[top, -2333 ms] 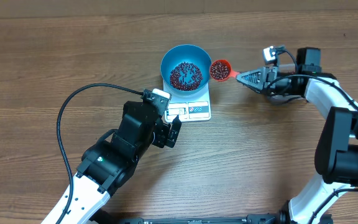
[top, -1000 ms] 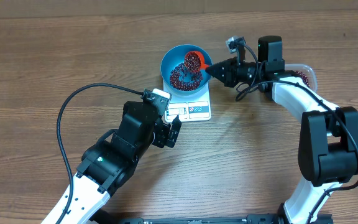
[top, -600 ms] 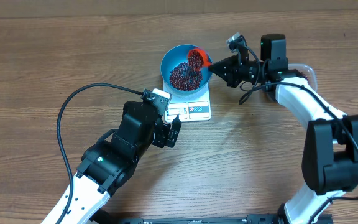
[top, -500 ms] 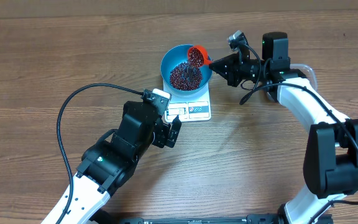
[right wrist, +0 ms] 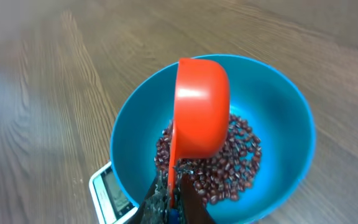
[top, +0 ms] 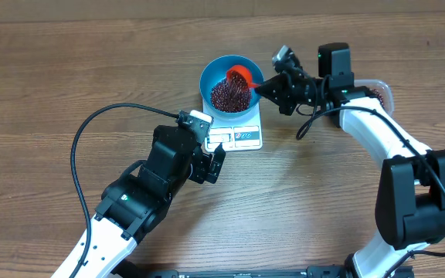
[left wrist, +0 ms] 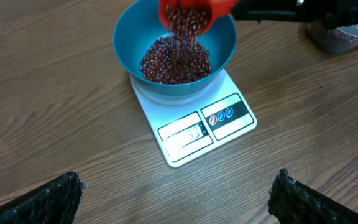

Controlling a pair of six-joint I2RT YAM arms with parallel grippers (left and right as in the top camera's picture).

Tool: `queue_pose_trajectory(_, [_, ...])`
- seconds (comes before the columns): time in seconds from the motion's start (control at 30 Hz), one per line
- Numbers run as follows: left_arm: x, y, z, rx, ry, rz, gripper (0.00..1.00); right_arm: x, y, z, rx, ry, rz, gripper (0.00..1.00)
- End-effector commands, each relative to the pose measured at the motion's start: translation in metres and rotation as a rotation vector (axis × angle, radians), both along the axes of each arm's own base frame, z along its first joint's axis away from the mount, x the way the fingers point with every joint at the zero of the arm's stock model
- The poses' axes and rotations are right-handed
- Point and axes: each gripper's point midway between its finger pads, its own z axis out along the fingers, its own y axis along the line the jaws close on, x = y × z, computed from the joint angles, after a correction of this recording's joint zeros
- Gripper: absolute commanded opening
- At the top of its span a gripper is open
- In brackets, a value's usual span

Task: Scoop item into bowl and weigh 150g on scale
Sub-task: 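Tilt the red scoop to pour beans into the blue bowl, then move the empty scoop right back to the bean tub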

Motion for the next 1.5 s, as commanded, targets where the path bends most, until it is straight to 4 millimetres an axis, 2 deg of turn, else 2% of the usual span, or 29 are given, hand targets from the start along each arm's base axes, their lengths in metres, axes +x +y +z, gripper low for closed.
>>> queue_pose_trajectory(0.0, [0.001, 0.002, 0.007, 0.013, -0.032, -0.006, 1.00, -0.004, 0.008, 0.012, -0.066, -0.180, 0.088, 0.04])
queue_pose_trajectory(0.4, [0.001, 0.002, 0.008, 0.026, -0.039, -0.018, 1.00, 0.015, -0.001, 0.008, -0.230, -0.373, 0.088, 0.04])
queue_pose_trajectory(0.97, [0.001, 0.002, 0.008, 0.027, -0.040, -0.018, 1.00, 0.017, 0.003, 0.019, -0.202, -0.425, 0.104, 0.04])
queue_pose_trajectory(1.3, [0.002, 0.007, 0.009, 0.039, -0.050, 0.002, 0.99, 0.014, 0.003, 0.048, -0.178, -0.472, 0.086, 0.03])
queue_pose_trajectory(1.47, [0.001, 0.007, 0.013, 0.031, -0.061, 0.002, 1.00, 0.004, 0.003, 0.077, -0.117, -0.435, 0.046, 0.03])
